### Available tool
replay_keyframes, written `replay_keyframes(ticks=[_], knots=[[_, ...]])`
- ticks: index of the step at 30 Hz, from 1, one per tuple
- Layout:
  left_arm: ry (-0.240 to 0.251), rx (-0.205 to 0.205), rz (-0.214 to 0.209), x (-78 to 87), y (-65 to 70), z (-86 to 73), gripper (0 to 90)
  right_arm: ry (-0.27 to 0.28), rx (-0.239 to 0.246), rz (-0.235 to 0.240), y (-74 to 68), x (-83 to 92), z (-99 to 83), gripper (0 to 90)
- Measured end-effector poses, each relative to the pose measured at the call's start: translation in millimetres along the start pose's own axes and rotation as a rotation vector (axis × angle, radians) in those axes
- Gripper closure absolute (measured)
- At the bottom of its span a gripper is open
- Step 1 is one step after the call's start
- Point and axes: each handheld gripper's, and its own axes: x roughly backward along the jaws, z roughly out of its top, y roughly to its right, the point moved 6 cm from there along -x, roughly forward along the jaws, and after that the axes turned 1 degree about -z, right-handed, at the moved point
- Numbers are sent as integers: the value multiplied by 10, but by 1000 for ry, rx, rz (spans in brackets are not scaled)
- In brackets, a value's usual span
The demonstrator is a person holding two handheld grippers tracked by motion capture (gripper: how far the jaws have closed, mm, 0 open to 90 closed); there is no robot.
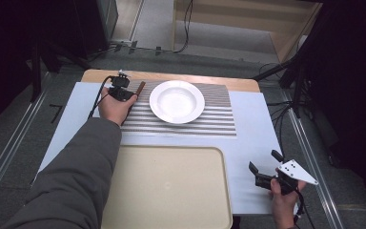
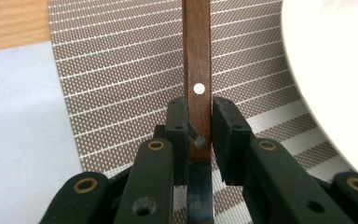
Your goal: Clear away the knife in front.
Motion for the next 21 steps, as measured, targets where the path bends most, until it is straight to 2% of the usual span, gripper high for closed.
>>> replay_keyframes(ticks=[9,13,17,18,21], knots=[[33,-6,-7,190,-5,22,764,1,1,-1,3,1,0,17],[37,-20,-10,220,7,25,764,0,2,0,-1,1,-1,17],[19,-16,-9,127,17,0,763,-6,0,0,-5,-1,-3,17],[-8,-6,-13,35,5,-41,764,-10,2,-1,-10,-4,-4,17],[-29,0,-6,-54,-8,-87,763,-10,8,0,-10,-7,-4,17]])
